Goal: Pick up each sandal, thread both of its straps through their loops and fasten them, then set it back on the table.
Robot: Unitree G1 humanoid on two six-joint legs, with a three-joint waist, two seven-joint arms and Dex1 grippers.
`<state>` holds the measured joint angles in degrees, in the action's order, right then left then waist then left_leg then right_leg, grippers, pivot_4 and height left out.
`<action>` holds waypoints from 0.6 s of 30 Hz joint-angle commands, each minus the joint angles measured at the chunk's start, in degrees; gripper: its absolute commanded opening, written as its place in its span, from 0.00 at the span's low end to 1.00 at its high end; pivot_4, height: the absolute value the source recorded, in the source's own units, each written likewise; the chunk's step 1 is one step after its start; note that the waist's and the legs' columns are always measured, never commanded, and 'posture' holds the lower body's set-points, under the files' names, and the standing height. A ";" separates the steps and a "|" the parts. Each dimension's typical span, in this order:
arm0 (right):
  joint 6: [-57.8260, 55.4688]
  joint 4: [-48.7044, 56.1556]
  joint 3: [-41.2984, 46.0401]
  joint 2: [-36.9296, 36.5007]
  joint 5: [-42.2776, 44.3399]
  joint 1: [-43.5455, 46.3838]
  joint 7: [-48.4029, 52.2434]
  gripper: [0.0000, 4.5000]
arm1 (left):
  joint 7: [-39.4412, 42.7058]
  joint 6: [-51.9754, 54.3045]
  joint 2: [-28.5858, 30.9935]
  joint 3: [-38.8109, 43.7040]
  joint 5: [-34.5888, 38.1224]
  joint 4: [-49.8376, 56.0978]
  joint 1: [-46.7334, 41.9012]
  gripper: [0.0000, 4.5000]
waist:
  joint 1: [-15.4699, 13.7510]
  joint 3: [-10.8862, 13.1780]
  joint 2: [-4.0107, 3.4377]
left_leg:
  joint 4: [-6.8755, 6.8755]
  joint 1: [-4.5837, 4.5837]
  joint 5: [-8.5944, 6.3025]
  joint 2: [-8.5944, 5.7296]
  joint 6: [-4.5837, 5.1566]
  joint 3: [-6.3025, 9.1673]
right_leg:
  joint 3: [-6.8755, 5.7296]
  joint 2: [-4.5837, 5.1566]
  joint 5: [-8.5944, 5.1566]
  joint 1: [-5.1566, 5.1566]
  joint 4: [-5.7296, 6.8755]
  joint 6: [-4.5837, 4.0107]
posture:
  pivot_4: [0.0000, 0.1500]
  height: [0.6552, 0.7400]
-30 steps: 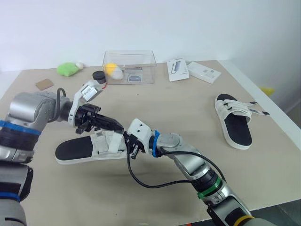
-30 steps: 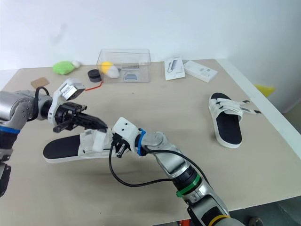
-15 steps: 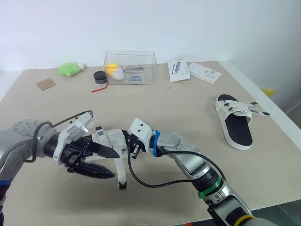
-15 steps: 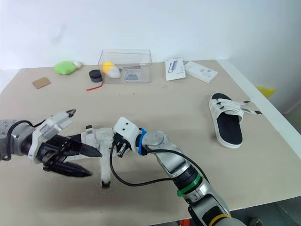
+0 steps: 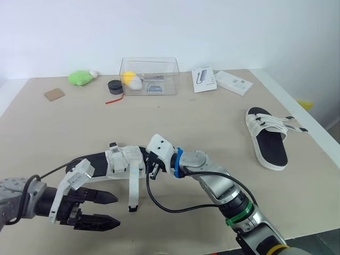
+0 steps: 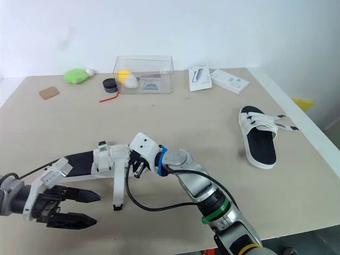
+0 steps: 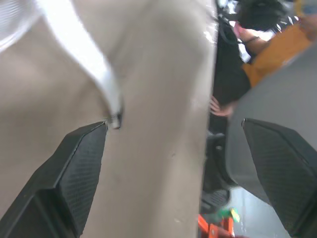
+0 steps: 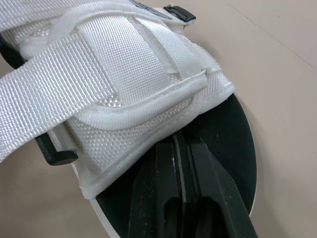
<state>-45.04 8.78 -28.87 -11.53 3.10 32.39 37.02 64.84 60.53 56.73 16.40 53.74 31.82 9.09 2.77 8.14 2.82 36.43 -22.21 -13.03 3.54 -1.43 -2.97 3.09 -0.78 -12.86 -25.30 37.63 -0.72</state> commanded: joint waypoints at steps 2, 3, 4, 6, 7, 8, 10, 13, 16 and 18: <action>-2.38 -2.18 -1.96 -0.62 -0.26 -1.27 0.49 0.00 | -6.44 -0.53 -4.24 -2.51 -0.29 -0.98 -2.44 0.99 | -0.02 0.00 -0.04 | 0.00 0.02 0.00 -0.01 0.00 0.00 | 0.01 0.01 0.00 0.02 0.00 0.00 | 1.00 1.00; -2.38 -2.20 -1.99 -0.57 -0.26 -1.26 0.47 0.00 | -7.61 -0.43 -5.20 -3.29 -0.45 -1.30 -3.08 0.99 | -0.02 -0.01 -0.03 | 0.00 0.02 0.00 -0.01 0.00 0.00 | 0.01 0.01 0.00 0.02 0.00 0.00 | 1.00 1.00; -2.31 -2.28 -1.98 -0.58 -0.29 -1.18 0.48 0.00 | -9.41 0.43 -6.65 -3.86 0.05 -1.87 -3.81 0.99 | -0.03 -0.02 -0.01 | -0.01 0.01 0.00 -0.01 0.00 -0.01 | 0.01 -0.02 0.01 0.02 0.00 0.01 | 1.00 1.00; -2.32 -2.27 -1.93 -0.57 -0.32 -1.10 0.42 0.00 | -12.25 1.84 -9.49 -5.46 0.95 -3.54 -5.43 0.94 | -0.02 -0.04 0.01 | -0.01 -0.01 0.00 0.01 0.00 0.00 | 0.00 -0.04 0.01 0.02 0.00 0.00 | 1.00 1.00; -2.36 -2.19 -1.89 -0.57 -0.33 -1.14 0.36 0.00 | -13.12 2.21 -10.78 -6.06 1.61 -4.23 -6.13 0.91 | -0.03 -0.03 -0.04 | -0.01 0.00 -0.01 0.00 -0.01 0.01 | 0.00 -0.04 0.00 0.02 0.00 0.00 | 1.00 1.00; -2.45 -2.10 -1.81 -0.60 -0.32 -1.18 0.33 0.00 | -14.09 2.80 -11.98 -6.57 2.24 -4.93 -6.98 0.86 | -0.02 -0.04 -0.02 | -0.02 0.00 -0.01 -0.01 0.00 0.00 | 0.01 -0.03 0.00 0.03 0.00 0.01 | 1.00 1.00; -2.61 -1.95 -1.69 -0.64 -0.31 -1.22 0.27 0.00 | -15.69 3.81 -13.67 -7.20 3.20 -5.74 -8.31 0.68 | -0.02 -0.04 -0.03 | -0.02 0.00 -0.01 0.00 0.00 0.00 | 0.01 -0.04 0.01 0.03 0.00 0.01 | 1.00 1.00; -2.66 -1.94 -1.66 -0.68 -0.32 -1.21 0.24 0.00 | -17.10 5.61 -15.24 -7.09 5.22 -6.56 -9.58 0.45 | -0.02 -0.05 -0.01 | -0.02 0.00 -0.01 -0.02 0.00 0.01 | 0.01 -0.04 0.02 0.04 0.00 0.04 | 1.00 1.00; -2.65 -1.90 -1.67 -0.72 -0.34 -1.22 0.23 0.00 | -18.08 7.03 -15.67 -6.25 7.36 -6.68 -10.36 0.15 | -0.02 -0.06 0.00 | -0.02 0.00 -0.01 -0.01 0.00 0.02 | 0.01 -0.05 0.04 0.05 0.00 0.06 | 1.00 1.00; -2.65 -1.89 -1.65 -0.73 -0.33 -1.22 0.24 0.00 | -18.07 8.22 -15.14 -4.54 10.77 -6.12 -11.02 0.01 | -0.02 -0.05 0.00 | -0.02 0.00 -0.01 -0.02 0.00 0.02 | 0.01 -0.05 0.05 0.05 0.00 0.08 | 1.00 1.00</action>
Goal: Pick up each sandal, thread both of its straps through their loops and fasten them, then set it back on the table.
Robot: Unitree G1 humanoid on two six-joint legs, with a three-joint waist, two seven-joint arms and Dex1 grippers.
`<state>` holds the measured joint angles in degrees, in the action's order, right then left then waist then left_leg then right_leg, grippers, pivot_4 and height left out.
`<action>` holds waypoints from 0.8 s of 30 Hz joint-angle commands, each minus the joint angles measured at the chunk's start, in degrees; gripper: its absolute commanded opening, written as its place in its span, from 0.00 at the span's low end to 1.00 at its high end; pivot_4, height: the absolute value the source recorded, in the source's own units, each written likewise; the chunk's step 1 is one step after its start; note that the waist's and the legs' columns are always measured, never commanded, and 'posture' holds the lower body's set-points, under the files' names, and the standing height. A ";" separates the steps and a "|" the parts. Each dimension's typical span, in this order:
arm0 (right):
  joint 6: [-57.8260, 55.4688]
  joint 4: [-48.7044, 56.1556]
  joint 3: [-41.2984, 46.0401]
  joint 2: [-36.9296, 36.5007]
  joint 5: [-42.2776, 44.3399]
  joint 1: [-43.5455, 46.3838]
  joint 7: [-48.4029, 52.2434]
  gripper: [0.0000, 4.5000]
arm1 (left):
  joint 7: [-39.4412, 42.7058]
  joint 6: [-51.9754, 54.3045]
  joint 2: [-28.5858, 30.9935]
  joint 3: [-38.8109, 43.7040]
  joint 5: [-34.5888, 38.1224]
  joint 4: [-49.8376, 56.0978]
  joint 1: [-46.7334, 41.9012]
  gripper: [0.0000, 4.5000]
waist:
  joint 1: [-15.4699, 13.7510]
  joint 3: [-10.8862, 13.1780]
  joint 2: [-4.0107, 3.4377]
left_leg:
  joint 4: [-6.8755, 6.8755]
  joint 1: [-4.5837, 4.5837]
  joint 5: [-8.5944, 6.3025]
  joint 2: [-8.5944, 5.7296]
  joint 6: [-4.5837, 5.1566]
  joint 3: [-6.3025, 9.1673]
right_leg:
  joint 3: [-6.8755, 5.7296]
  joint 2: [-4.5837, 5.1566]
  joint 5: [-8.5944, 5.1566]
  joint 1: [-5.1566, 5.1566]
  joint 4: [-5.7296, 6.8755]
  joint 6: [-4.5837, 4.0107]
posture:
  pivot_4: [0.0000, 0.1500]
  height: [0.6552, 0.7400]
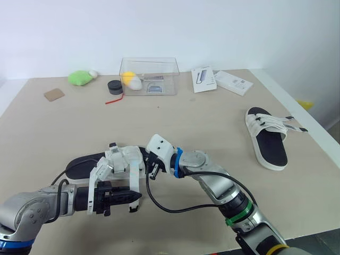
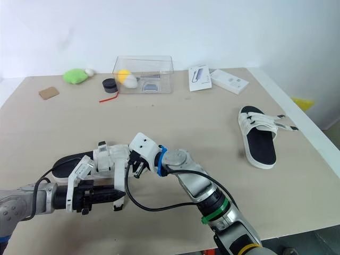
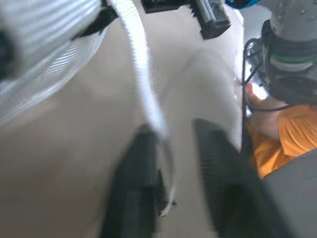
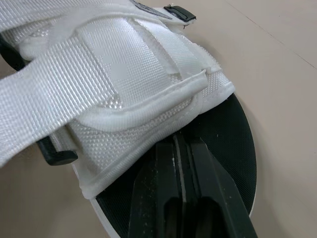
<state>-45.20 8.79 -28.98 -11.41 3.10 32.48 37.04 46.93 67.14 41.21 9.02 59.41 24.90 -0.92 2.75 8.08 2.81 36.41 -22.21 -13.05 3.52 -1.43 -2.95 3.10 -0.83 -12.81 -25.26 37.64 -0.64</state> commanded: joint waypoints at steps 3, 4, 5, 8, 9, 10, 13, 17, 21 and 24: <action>-2.43 -1.93 -1.51 -0.89 -0.33 -1.30 0.27 0.00 | -0.25 3.36 1.98 5.71 11.07 1.42 -2.62 0.01 | 0.00 0.00 0.00 | 0.00 -0.01 0.00 0.00 0.00 0.01 | -0.01 0.00 0.01 0.00 0.00 0.01 | 1.00 1.00; -2.37 -2.01 -1.52 -0.87 -0.33 -1.27 0.28 0.00 | -0.71 4.00 2.96 7.12 13.35 0.90 -4.11 0.01 | 0.00 0.00 0.01 | 0.00 -0.01 0.00 0.00 0.00 0.01 | -0.02 0.00 0.00 -0.01 0.00 0.00 | 1.00 1.00; -2.29 -2.17 -1.53 -0.82 -0.34 -1.21 0.30 0.00 | -1.75 4.58 3.83 8.57 15.64 -0.43 -6.17 0.01 | 0.00 0.00 0.03 | 0.00 -0.02 0.00 0.00 0.00 0.03 | -0.04 0.00 0.00 0.00 0.00 -0.01 | 1.00 1.00; -2.01 -2.61 -1.56 -0.58 -0.38 -0.95 0.29 0.00 | -6.44 5.37 5.07 11.13 20.98 -7.02 -13.43 0.01 | 0.00 0.00 0.02 | 0.01 0.01 0.00 -0.01 0.00 0.07 | -0.07 -0.01 0.00 0.03 0.00 -0.01 | 1.00 1.00; -1.89 -2.72 -1.60 -0.51 -0.42 -0.93 0.24 0.00 | -8.24 5.38 4.98 11.10 21.38 -9.13 -15.75 0.01 | -0.01 0.00 0.02 | 0.01 0.02 0.01 -0.02 0.00 0.07 | -0.07 -0.02 0.02 0.04 0.00 0.01 | 1.00 1.00; -1.81 -2.80 -1.62 -0.43 -0.45 -0.94 0.18 0.00 | -9.68 5.56 4.87 10.60 21.02 -10.70 -17.47 0.01 | -0.01 0.00 0.02 | 0.01 0.03 0.01 -0.04 0.00 0.06 | -0.06 -0.02 0.02 0.05 0.00 0.03 | 1.00 1.00; -1.62 -2.96 -1.60 -0.26 -0.57 -0.94 0.03 0.00 | -11.97 6.15 4.31 7.53 17.47 -14.61 -20.51 0.01 | 0.18 0.00 0.02 | 0.01 0.03 -0.01 -0.06 -0.01 0.00 | 0.06 -0.01 0.12 0.03 -0.01 0.22 | 1.00 1.00; -1.53 -3.18 -1.49 0.04 -0.70 -0.87 -0.28 0.00 | -12.23 6.79 2.81 5.07 15.10 -20.70 -23.65 0.01 | 0.18 -0.01 0.04 | 0.00 0.02 -0.02 -0.06 -0.02 0.02 | 0.01 -0.03 0.10 0.02 0.00 0.22 | 1.00 1.00; -1.53 -3.34 -1.36 0.30 -0.76 -0.95 -0.64 0.00 | -11.57 6.79 1.32 3.23 12.55 -22.70 -24.57 0.01 | 0.16 -0.02 0.06 | 0.00 0.02 -0.02 -0.01 -0.02 0.05 | -0.04 -0.07 0.12 0.02 0.01 0.18 | 1.00 1.00; -1.73 -3.09 -1.23 0.32 -0.72 -1.09 -0.88 0.00 | -10.16 7.94 0.13 1.77 12.35 -22.90 -24.75 0.01 | 0.16 -0.02 0.06 | 0.00 0.03 -0.02 0.00 -0.02 0.04 | -0.02 -0.08 0.13 0.02 0.01 0.17 | 1.00 1.00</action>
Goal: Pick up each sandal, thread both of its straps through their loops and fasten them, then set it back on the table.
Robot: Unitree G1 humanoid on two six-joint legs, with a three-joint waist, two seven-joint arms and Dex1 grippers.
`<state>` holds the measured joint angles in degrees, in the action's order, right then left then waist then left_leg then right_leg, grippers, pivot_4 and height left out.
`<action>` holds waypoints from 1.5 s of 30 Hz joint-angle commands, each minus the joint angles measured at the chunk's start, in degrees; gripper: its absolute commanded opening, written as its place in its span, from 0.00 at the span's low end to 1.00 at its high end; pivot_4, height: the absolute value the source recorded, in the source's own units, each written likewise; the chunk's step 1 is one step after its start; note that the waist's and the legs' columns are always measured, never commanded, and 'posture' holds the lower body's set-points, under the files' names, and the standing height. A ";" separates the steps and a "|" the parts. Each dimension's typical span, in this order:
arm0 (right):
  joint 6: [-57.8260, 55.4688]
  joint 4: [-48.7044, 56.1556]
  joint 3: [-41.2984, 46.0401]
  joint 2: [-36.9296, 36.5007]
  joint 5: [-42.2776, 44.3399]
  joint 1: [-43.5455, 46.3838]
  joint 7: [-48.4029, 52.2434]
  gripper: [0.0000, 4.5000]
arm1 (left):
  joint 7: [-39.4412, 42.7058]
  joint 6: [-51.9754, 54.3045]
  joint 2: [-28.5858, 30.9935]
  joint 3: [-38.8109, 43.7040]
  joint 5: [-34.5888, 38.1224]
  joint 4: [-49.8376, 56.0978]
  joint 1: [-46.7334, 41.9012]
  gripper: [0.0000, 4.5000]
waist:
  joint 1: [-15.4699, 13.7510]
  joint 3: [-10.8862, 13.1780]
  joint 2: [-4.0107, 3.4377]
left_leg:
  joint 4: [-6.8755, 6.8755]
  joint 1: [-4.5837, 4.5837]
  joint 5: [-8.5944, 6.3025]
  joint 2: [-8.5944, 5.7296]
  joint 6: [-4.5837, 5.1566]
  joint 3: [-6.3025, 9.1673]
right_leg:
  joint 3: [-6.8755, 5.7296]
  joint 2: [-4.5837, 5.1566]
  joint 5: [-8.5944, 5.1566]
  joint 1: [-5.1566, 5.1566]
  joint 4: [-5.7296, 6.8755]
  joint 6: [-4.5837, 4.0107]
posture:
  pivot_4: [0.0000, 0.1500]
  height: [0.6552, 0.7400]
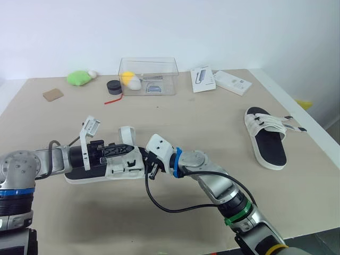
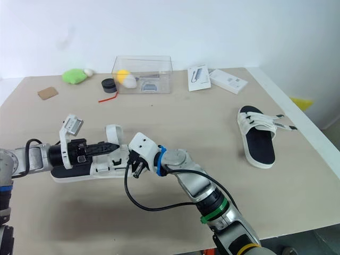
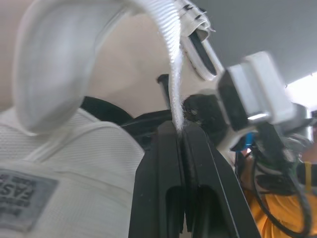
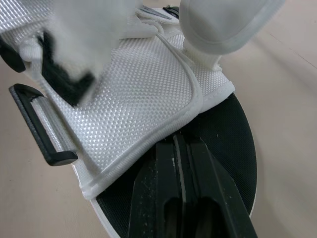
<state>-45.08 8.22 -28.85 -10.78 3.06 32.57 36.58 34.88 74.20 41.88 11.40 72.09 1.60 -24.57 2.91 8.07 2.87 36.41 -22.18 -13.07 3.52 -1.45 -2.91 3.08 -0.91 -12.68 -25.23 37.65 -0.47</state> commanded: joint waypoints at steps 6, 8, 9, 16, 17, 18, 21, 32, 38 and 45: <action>-2.05 -2.27 -1.31 -0.32 -0.58 -1.31 -0.69 0.00 | 1.82 3.56 -2.04 0.29 0.81 -0.60 -2.54 0.01 | -0.02 0.00 0.01 | 0.00 0.01 0.00 -0.01 0.00 0.00 | 0.00 0.01 0.02 0.01 0.00 0.00 | 1.00 1.00; -1.99 -2.35 -1.31 -0.25 -0.59 -1.27 -0.76 0.00 | 1.67 4.68 -2.26 0.62 0.97 -0.67 -2.69 0.01 | 0.01 -0.01 0.01 | 0.00 0.00 0.00 0.00 0.00 0.00 | 0.02 -0.01 0.02 0.00 0.00 0.01 | 1.00 1.00; -1.96 -2.34 -1.32 -0.24 -0.61 -1.25 -0.77 0.00 | 1.47 4.99 -2.45 0.88 1.19 -0.65 -2.67 0.01 | 0.01 -0.01 0.01 | 0.00 0.01 0.00 0.00 0.00 0.00 | 0.02 -0.01 0.02 0.00 0.00 0.01 | 1.00 1.00; -1.81 -2.41 -1.41 -0.33 -0.68 -1.12 -0.67 0.00 | 1.11 5.99 -2.24 1.06 0.64 0.86 -2.31 0.01 | 0.01 -0.01 0.01 | 0.00 0.01 0.00 0.01 0.00 0.01 | 0.01 -0.01 0.02 0.00 0.00 0.00 | 1.00 1.00; -1.80 -2.43 -1.41 -0.34 -0.68 -1.09 -0.65 0.00 | 0.96 6.07 -2.14 1.21 0.66 0.96 -2.30 0.01 | 0.01 -0.01 0.01 | 0.00 0.01 0.00 0.01 0.00 0.01 | 0.01 0.00 0.02 0.00 0.00 0.00 | 1.00 1.00; -1.83 -2.37 -1.43 -0.34 -0.67 -1.12 -0.66 0.00 | 1.13 6.08 -1.77 1.36 0.51 1.15 -2.20 0.01 | 0.01 -0.01 0.01 | 0.00 0.01 0.00 0.01 0.00 0.01 | 0.01 -0.01 0.02 0.00 0.00 0.00 | 1.00 1.00; -1.81 -2.43 -1.43 -0.34 -0.64 -1.09 -0.59 0.00 | 2.02 6.33 -0.68 1.51 0.17 1.35 -1.69 0.01 | 0.01 -0.01 0.01 | 0.00 0.01 0.00 0.01 0.00 0.01 | 0.01 -0.01 0.02 0.00 0.00 0.00 | 1.00 1.00; -1.24 -3.22 -1.36 -0.04 -0.75 -0.76 -0.69 0.00 | 0.63 9.08 -1.62 4.68 2.22 -2.85 -2.40 0.01 | 0.02 -0.01 0.01 | 0.00 0.00 0.00 0.01 0.00 0.01 | 0.01 -0.01 0.02 -0.01 0.00 0.00 | 1.00 1.00; -0.98 -3.53 -1.31 0.06 -0.79 -0.67 -0.68 0.00 | 2.53 8.74 -0.54 2.50 -0.41 -1.28 -0.39 0.01 | 0.07 0.00 0.01 | 0.00 0.02 0.00 0.02 0.00 0.02 | 0.01 -0.02 0.02 -0.01 0.00 -0.02 | 1.00 1.00; -0.97 -3.38 -1.33 0.00 -0.89 -0.61 -0.66 0.00 | 6.16 2.09 -0.10 -4.10 -9.28 0.65 1.74 0.01 | 0.12 -0.01 0.01 | -0.02 0.07 0.00 0.03 0.00 0.01 | 0.02 -0.03 -0.07 0.00 0.00 -0.20 | 1.00 1.00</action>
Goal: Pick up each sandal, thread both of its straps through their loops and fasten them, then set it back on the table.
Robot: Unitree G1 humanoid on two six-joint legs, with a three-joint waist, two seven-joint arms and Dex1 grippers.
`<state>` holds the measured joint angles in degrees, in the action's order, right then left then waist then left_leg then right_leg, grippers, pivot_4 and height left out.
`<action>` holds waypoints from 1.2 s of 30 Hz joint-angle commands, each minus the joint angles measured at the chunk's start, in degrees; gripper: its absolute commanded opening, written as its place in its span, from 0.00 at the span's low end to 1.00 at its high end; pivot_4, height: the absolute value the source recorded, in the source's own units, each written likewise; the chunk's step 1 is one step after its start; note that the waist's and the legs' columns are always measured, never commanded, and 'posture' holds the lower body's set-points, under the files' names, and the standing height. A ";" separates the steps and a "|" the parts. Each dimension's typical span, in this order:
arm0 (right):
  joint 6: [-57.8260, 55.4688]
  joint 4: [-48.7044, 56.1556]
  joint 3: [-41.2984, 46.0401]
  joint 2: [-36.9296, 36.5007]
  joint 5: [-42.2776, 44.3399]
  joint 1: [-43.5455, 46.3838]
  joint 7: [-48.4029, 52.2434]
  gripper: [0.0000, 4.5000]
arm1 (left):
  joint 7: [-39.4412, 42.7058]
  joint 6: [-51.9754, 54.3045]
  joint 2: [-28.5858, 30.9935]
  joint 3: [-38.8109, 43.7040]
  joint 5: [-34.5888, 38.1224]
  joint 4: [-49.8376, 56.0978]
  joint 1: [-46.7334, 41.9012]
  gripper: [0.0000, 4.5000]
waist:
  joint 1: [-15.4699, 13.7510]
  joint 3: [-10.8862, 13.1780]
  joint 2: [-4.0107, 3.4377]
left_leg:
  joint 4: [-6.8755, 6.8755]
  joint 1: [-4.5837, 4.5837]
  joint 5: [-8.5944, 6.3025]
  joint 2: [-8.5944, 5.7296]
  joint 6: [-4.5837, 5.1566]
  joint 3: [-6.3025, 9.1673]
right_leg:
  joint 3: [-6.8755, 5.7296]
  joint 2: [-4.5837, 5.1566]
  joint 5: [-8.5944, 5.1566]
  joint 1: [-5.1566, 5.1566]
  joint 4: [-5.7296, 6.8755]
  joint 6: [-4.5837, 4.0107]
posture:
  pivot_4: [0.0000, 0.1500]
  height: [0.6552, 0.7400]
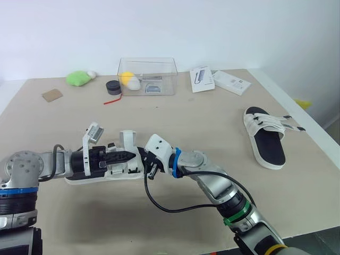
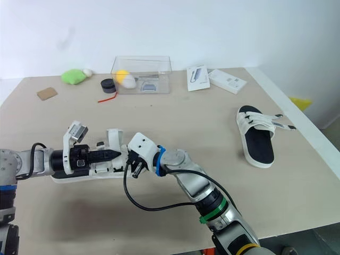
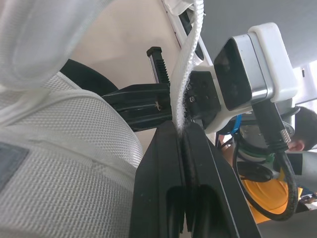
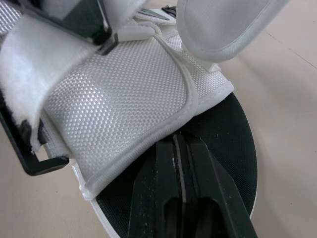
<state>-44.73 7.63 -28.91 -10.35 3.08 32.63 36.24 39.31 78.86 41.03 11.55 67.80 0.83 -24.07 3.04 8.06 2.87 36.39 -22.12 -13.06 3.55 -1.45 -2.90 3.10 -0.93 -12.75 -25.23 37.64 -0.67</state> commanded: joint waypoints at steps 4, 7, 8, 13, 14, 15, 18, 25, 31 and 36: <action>-1.36 -2.83 -1.23 -0.45 -0.89 -0.59 -0.30 0.00 | 4.04 -5.90 0.36 -5.90 -8.47 0.99 0.84 0.01 | -0.02 0.00 0.00 | 0.00 0.01 0.00 0.00 0.00 -0.03 | 0.05 0.00 -0.01 0.00 0.00 -0.01 | 1.00 1.00; -1.42 -2.84 -1.15 -0.41 -0.89 -0.59 -0.39 0.00 | 6.67 -7.85 1.10 -7.83 -10.80 2.42 1.74 0.01 | -0.03 0.00 0.00 | 0.00 0.01 0.00 0.00 0.00 -0.03 | 0.04 0.01 -0.01 0.00 0.00 -0.01 | 1.00 1.00; -1.40 -2.86 -1.12 -0.40 -0.90 -0.61 -0.43 0.00 | 7.79 -8.10 1.41 -8.28 -11.00 3.27 2.20 0.01 | -0.03 0.00 0.00 | 0.00 0.01 0.00 0.00 0.00 -0.03 | 0.04 0.02 -0.01 0.00 0.00 -0.02 | 1.00 1.00; -1.33 -2.96 -1.08 -0.37 -0.91 -0.67 -0.47 0.00 | 11.29 -9.08 1.88 -7.67 -10.86 6.00 3.67 0.01 | 0.00 0.00 0.00 | -0.01 0.02 0.00 0.00 0.00 -0.05 | 0.07 0.01 -0.03 0.00 -0.01 -0.04 | 1.00 1.00; -1.31 -3.02 -1.05 -0.36 -0.90 -0.66 -0.47 0.00 | 11.76 -9.19 2.01 -7.48 -10.89 6.25 3.83 0.01 | 0.00 0.00 0.00 | -0.03 0.02 0.00 0.00 0.00 -0.05 | 0.07 0.01 -0.04 -0.01 -0.01 -0.05 | 1.00 1.00; -1.29 -3.06 -1.02 -0.34 -0.87 -0.66 -0.46 0.00 | 12.71 -9.69 2.50 -7.43 -11.11 6.83 4.28 0.01 | 0.03 0.00 0.00 | -0.04 0.01 0.00 0.00 0.00 -0.04 | 0.06 0.01 -0.05 -0.01 -0.01 -0.06 | 1.00 1.00; -1.09 -3.32 -0.97 -0.34 -0.85 -0.55 -0.34 0.00 | 14.63 -10.67 3.39 -6.74 -11.12 7.96 5.22 0.01 | 0.12 0.01 -0.01 | -0.09 0.01 -0.01 0.03 0.00 -0.05 | 0.07 -0.02 -0.08 -0.04 -0.01 -0.08 | 1.00 1.00; -0.98 -3.46 -1.08 -0.63 -0.85 -0.14 0.08 0.00 | 16.18 -10.97 4.60 -6.49 -11.38 9.30 6.69 0.01 | 0.40 0.02 -0.02 | -0.11 0.01 -0.01 0.06 0.00 -0.03 | 0.05 -0.05 -0.09 -0.05 -0.01 -0.12 | 1.00 1.00; -1.32 -2.77 -1.03 -1.09 -0.79 -0.61 0.36 0.00 | 17.01 -11.67 5.82 -3.81 -10.82 10.43 7.97 0.34 | 0.51 0.02 -0.03 | -0.15 0.00 -0.03 0.06 0.00 -0.03 | 0.06 -0.04 -0.12 -0.06 -0.01 -0.11 | 1.00 1.00; -1.22 -3.15 -1.22 -0.95 -0.85 -0.42 0.42 0.00 | 16.58 -12.23 5.28 -0.76 -10.02 8.54 5.70 0.82 | 0.46 0.04 -0.06 | -0.16 0.00 -0.02 0.05 0.00 0.00 | 0.00 -0.02 -0.14 -0.06 -0.01 -0.15 | 1.00 1.00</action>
<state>-44.13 7.05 -29.13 -10.25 3.09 33.28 36.83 56.64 66.90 46.05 9.12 57.59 10.29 -17.27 3.50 8.10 2.81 36.24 -22.12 -13.09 3.59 -1.45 -2.91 3.10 -0.95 -12.89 -25.29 37.63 -0.82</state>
